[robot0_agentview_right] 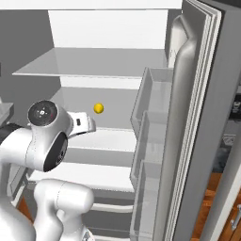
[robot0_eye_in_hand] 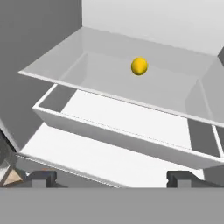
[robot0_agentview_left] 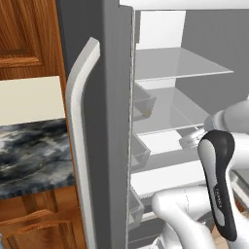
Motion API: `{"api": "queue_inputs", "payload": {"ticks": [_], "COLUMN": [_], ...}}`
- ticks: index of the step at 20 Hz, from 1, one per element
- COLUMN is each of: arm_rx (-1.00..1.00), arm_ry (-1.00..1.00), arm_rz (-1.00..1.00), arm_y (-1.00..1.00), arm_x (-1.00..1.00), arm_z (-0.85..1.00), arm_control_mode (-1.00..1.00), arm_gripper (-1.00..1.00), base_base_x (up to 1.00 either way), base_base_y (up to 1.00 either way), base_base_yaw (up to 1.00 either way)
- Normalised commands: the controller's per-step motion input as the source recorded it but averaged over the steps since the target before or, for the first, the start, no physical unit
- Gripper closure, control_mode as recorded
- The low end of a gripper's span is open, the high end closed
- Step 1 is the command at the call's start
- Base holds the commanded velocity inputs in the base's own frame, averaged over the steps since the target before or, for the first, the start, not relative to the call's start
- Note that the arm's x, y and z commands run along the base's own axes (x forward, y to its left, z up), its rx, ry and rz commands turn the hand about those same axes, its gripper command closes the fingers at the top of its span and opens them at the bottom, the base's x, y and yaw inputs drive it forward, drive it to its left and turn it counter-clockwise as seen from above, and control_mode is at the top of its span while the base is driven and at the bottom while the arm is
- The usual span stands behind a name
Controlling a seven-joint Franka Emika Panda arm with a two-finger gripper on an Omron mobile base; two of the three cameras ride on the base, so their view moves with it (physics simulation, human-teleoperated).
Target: Take the cheese, chicken drumstick, and lemon from the fridge and place them on the plate on the dining counter to create an appetizer plate.
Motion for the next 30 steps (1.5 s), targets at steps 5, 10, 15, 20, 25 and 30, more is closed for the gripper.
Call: {"api": "queue_inputs", "payload": {"ticks": [5, 10, 15, 20, 25, 30], "arm_rx": [0.17, 0.12, 0.01, 0.0, 0.0, 0.0], "arm_ry": [-0.06, 0.01, 0.0, 0.0, 0.0, 0.0], "arm_rz": [-0.23, -0.17, -0.06, 0.0, 0.0, 0.0], "arm_y": [0.01, 0.0, 0.0, 0.02, 0.02, 0.04], "arm_x": [0.42, 0.51, 0.41, 0.33, 0.46, 0.52], "arm_z": [0.01, 0.01, -0.13, -0.17, -0.16, -0.11], "arm_control_mode": [-1.0, -1.0, -1.0, -1.0, -1.0, -1.0], "arm_gripper": [-1.0, -1.0, -1.0, -1.0, -1.0, -1.0], "base_base_x": [0.0, 0.0, 0.0, 0.0, 0.0, 0.0], "base_base_y": [0.0, 0.0, 0.0, 0.0, 0.0, 0.0], "base_base_yaw": [0.0, 0.0, 0.0, 0.0, 0.0, 0.0]}}
